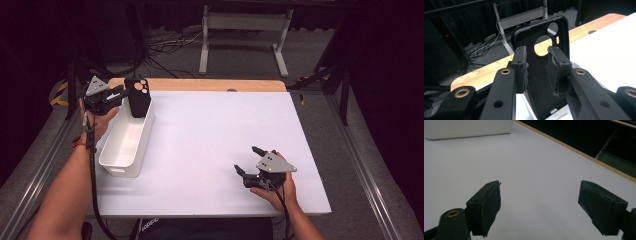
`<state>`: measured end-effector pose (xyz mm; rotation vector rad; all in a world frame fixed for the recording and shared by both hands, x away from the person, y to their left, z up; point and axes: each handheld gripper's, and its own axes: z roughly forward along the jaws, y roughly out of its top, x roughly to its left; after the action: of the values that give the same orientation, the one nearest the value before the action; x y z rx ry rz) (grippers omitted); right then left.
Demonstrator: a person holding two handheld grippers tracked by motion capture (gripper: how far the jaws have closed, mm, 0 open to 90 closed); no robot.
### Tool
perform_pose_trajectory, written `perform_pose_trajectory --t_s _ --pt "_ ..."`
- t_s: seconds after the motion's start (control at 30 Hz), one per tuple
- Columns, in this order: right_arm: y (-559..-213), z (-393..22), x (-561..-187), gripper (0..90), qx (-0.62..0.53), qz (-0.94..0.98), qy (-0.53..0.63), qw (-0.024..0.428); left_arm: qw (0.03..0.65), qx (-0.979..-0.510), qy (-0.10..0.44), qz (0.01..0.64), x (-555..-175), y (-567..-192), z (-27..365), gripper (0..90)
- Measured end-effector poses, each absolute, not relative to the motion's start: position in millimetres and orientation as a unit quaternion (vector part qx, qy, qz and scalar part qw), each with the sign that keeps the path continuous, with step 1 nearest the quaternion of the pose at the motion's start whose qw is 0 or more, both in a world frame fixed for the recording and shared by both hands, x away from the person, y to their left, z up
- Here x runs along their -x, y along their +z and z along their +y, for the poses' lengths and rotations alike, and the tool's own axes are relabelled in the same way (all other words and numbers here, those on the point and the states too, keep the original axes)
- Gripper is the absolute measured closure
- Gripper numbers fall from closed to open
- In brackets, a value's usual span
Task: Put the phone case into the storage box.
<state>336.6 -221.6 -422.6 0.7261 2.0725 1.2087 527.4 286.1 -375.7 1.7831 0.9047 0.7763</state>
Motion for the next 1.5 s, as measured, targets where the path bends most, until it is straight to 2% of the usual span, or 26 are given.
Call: perform_pose_trajectory --t_s 0.87,1.5 --pt "-415.1 -218.7 -337.2 19.1 -0.264 0.786 0.462 0.315 0.492 -0.711 0.344 0.365 -501.5 -358.0 281.8 46.2" --pt "-414.4 -221.2 -333.7 19.2 -0.261 0.787 0.458 0.321 0.514 -0.708 0.336 0.349 -486.6 -353.2 274.1 17.9"
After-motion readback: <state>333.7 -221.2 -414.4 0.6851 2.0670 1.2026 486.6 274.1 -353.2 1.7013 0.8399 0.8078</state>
